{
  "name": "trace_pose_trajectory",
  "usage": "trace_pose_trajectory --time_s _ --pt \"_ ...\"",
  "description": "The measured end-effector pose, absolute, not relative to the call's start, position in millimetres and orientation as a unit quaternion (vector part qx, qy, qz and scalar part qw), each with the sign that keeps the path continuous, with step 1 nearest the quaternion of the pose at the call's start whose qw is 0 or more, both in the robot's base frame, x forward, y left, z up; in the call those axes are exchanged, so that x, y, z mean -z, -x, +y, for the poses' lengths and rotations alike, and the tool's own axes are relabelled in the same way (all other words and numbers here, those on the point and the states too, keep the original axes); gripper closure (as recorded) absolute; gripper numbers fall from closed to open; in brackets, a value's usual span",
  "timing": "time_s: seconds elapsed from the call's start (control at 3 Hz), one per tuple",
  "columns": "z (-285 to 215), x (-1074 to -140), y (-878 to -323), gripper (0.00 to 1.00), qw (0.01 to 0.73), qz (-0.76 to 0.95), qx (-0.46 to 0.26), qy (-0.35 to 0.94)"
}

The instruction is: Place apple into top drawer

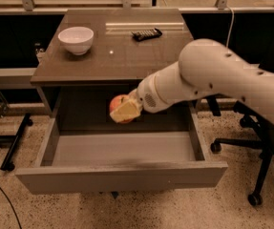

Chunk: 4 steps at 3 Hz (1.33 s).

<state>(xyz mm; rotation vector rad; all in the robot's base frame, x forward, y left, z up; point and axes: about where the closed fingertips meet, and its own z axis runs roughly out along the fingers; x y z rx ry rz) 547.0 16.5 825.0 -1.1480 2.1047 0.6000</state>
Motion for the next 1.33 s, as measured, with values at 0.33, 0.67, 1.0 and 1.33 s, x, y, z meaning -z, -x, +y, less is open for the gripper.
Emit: trace_pose_trajectory --time_s 0.33,0.67,1.0,1.33 --pt "14.5 -784.1 -549.5 1.00 0.326 0.827 -0.222 0.402" --pt "12.5 -742.3 -569.1 1.00 0.330 0.840 -0.220 0.370" --pt "12.6 -742.3 -569.1 1.00 0.330 0.840 -0.220 0.370" --pt "13.4 -723.5 -567.3 1.00 0.316 0.843 -0.221 0.374"
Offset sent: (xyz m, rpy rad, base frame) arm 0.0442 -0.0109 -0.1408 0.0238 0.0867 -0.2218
